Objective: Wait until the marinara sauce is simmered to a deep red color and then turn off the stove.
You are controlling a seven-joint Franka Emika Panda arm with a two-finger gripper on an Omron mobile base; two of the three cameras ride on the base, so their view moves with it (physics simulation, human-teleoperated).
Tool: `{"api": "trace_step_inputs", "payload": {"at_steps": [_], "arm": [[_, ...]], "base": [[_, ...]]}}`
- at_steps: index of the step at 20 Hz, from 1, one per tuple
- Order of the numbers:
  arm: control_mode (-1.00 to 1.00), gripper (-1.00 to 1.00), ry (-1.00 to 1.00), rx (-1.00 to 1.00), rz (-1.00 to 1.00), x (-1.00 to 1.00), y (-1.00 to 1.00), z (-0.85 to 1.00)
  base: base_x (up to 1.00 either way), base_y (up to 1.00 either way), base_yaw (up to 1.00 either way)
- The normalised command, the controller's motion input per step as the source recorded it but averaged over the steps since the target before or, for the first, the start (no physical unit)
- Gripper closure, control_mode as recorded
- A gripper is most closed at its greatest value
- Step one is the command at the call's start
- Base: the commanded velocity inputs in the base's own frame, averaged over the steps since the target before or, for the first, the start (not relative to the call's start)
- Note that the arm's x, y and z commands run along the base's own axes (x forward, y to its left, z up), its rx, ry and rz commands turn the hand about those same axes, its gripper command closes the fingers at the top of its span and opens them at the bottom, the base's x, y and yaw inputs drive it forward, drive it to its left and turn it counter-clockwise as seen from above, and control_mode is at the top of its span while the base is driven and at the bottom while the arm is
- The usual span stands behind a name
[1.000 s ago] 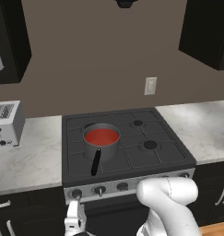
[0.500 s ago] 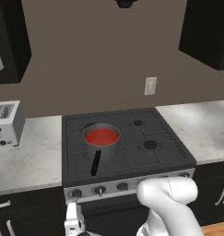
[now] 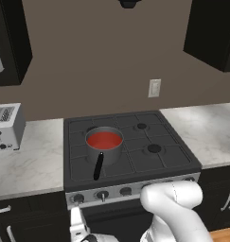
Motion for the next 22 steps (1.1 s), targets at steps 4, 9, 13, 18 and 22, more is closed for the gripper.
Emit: {"api": "trace_step_inputs", "payload": {"at_steps": [4, 9, 13, 18, 22], "arm": [[-1.0, -1.0, -0.03, 0.0, 0.0, 0.0, 0.0, 0.22], [-1.0, -1.0, -0.01, 0.0, 0.0, 0.0, 0.0, 0.34], [-1.0, -1.0, 0.0, 0.0, 0.0, 0.0, 0.0, 0.08], [-1.0, -1.0, 0.0, 0.0, 0.0, 0.0, 0.0, 0.0], [-1.0, -1.0, 0.0, 0.0, 0.0, 0.0, -0.05, -0.05]], "base": [[0.0, 0.0, 0.0], [0.0, 0.0, 0.0], [0.0, 0.0, 0.0], [0.0, 0.0, 0.0], [0.0, 0.0, 0.0]]}}
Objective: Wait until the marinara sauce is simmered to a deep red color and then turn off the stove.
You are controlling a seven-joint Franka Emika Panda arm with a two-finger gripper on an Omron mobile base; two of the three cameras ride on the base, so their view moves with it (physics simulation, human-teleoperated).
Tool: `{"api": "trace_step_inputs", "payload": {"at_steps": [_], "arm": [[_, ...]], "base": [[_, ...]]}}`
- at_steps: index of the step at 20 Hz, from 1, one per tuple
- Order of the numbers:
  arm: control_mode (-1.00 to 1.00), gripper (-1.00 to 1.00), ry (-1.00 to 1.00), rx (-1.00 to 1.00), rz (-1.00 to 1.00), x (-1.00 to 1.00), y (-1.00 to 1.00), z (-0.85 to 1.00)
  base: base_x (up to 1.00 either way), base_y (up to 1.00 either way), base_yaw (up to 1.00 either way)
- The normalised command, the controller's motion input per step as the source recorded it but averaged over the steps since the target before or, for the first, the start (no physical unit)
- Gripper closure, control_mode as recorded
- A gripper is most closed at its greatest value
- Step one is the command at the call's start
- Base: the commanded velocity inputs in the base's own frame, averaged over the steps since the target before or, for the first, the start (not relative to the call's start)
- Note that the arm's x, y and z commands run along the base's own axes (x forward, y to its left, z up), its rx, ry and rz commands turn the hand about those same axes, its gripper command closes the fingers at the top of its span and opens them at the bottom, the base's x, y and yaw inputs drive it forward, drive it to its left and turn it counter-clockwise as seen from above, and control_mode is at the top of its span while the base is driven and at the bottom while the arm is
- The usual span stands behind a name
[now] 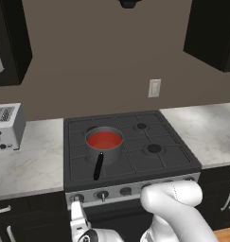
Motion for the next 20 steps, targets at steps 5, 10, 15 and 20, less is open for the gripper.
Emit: {"api": "trace_step_inputs", "payload": {"at_steps": [5, 10, 15, 20], "arm": [[-1.0, -1.0, 0.0, 0.0, 0.0, 0.0, -0.02, -0.03], [-1.0, -1.0, 0.0, 0.0, 0.0, 0.0, 0.0, 0.0], [-1.0, -1.0, 0.0, 0.0, 0.0, 0.0, 0.0, -0.12], [-1.0, -1.0, 0.0, 0.0, 0.0, 0.0, 0.0, -0.15]], "base": [[0.0, 0.0, 0.0], [0.0, 0.0, 0.0], [0.0, 0.0, 0.0], [0.0, 0.0, 0.0]]}}
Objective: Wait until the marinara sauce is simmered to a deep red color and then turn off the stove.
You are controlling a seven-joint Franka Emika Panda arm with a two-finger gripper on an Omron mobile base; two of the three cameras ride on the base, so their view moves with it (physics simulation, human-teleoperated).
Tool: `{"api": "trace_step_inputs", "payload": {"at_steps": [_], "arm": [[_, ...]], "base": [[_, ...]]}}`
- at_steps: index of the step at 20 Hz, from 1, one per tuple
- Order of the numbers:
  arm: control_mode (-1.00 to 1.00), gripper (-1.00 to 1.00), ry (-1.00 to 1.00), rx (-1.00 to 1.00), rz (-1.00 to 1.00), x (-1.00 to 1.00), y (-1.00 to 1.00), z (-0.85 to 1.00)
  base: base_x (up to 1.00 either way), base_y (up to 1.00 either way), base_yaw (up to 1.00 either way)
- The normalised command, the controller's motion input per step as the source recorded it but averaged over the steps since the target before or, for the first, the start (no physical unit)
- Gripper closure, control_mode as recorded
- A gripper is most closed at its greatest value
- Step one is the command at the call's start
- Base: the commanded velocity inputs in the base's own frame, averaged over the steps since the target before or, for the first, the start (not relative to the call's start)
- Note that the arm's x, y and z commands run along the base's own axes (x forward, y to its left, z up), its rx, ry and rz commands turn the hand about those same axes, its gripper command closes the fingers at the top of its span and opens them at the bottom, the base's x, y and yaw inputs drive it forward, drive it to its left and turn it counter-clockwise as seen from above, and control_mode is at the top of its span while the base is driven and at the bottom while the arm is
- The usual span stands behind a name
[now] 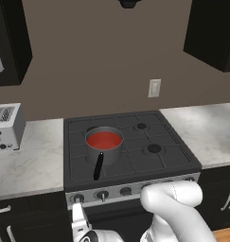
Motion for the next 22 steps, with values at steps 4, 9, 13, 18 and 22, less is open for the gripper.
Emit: {"api": "trace_step_inputs", "payload": {"at_steps": [4, 9, 13, 18, 22], "arm": [[-1.0, -1.0, 0.0, 0.0, 0.0, 0.0, 0.0, -0.03], [-1.0, -1.0, 0.0, 0.0, 0.0, 0.08, 0.0, 0.0], [-1.0, -1.0, 0.0, 0.0, 0.0, 0.16, 0.0, 0.0], [-1.0, -1.0, 0.0, 0.0, 0.0, 0.16, 0.0, -0.01], [-1.0, -1.0, 0.0, 0.0, 0.0, 0.05, 0.0, -0.06]], "base": [[0.0, 0.0, 0.0], [0.0, 0.0, 0.0], [0.0, 0.0, 0.0], [0.0, 0.0, 0.0], [0.0, 0.0, 0.0]]}}
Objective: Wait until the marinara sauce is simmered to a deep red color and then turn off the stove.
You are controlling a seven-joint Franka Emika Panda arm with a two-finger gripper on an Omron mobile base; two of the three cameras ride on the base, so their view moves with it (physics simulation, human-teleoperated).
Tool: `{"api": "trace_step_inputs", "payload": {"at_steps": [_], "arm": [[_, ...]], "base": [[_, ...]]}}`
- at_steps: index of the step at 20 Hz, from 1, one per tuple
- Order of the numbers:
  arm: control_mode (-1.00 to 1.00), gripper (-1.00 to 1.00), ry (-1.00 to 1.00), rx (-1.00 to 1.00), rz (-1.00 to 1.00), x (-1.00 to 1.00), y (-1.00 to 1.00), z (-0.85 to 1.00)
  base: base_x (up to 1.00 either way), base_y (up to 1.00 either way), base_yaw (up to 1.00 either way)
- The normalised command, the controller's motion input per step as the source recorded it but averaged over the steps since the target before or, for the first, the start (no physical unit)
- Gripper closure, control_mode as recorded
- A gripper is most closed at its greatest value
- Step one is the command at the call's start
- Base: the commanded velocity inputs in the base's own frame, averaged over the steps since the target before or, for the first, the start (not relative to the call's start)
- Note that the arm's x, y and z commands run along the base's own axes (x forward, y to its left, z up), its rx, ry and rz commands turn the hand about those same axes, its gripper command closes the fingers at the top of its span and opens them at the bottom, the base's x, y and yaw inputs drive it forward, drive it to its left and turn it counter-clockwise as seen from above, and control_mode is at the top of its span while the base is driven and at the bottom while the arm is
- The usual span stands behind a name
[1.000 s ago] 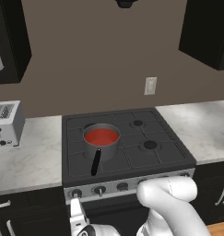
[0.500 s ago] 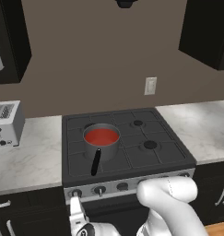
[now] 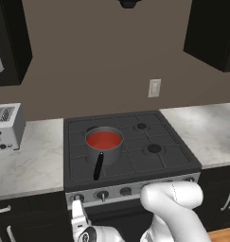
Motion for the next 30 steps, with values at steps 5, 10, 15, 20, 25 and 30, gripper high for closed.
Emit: {"api": "trace_step_inputs", "payload": {"at_steps": [5, 10, 15, 20, 25, 30], "arm": [[-1.0, -1.0, 0.0, 0.0, 0.0, 0.0, 0.0, -0.21], [-1.0, -1.0, 0.0, 0.0, 0.0, 0.0, 0.0, -0.09], [-1.0, -1.0, 0.06, 0.0, 0.0, 0.0, 0.06, -0.01], [-1.0, -1.0, 0.0, 0.0, 0.0, -0.04, 0.0, 0.0], [-1.0, -1.0, 0.0, 0.0, 0.0, -0.21, 0.0, 0.0], [-1.0, -1.0, 0.0, 0.0, 0.0, -0.01, 0.0, 0.0]], "base": [[0.0, 0.0, 0.0], [0.0, 0.0, 0.0], [0.0, 0.0, 0.0], [0.0, 0.0, 0.0], [0.0, 0.0, 0.0], [0.0, 0.0, 0.0]]}}
